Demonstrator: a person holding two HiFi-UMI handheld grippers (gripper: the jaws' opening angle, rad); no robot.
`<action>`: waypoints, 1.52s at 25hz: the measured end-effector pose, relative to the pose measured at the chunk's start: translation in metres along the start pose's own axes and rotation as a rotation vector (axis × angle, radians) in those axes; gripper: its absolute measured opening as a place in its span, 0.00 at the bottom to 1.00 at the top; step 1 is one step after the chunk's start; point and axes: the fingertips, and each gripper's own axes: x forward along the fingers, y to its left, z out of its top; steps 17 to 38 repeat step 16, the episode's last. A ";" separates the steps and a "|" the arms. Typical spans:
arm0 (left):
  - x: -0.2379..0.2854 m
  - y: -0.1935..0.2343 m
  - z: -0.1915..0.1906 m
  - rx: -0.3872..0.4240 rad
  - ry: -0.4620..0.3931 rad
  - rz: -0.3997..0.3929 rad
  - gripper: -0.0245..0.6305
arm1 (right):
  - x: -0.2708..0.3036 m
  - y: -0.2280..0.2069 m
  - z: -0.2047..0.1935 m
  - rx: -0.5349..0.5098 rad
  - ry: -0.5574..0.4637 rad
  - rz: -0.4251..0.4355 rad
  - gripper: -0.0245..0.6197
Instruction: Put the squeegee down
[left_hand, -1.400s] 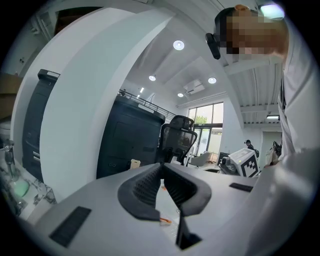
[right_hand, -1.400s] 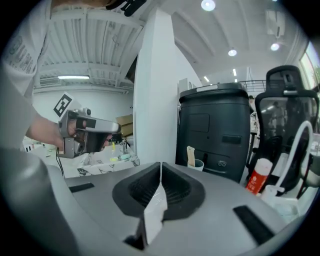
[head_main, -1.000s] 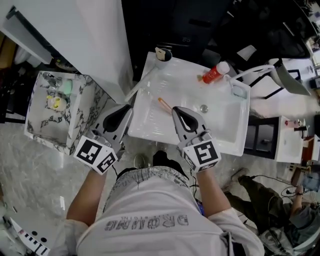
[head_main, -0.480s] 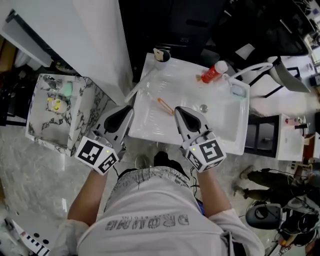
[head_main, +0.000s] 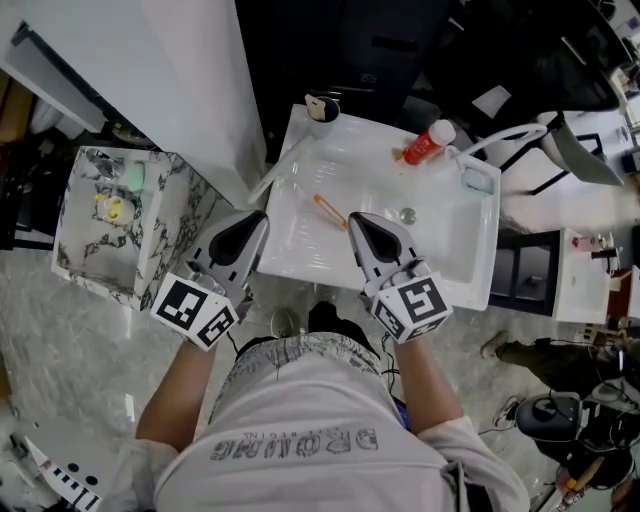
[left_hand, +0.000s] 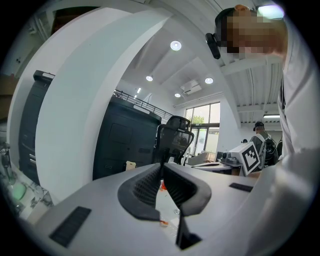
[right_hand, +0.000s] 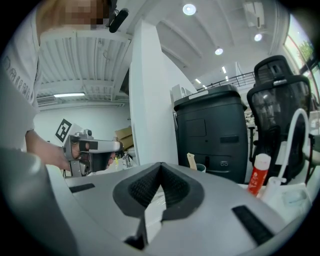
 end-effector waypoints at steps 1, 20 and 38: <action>0.001 0.000 0.000 0.000 0.001 0.000 0.09 | 0.000 -0.001 -0.001 0.001 0.001 0.000 0.05; 0.008 -0.006 -0.002 0.002 0.007 0.002 0.09 | -0.003 -0.008 -0.003 0.024 0.003 0.014 0.05; 0.008 -0.006 -0.002 0.002 0.007 0.002 0.09 | -0.003 -0.008 -0.003 0.024 0.003 0.014 0.05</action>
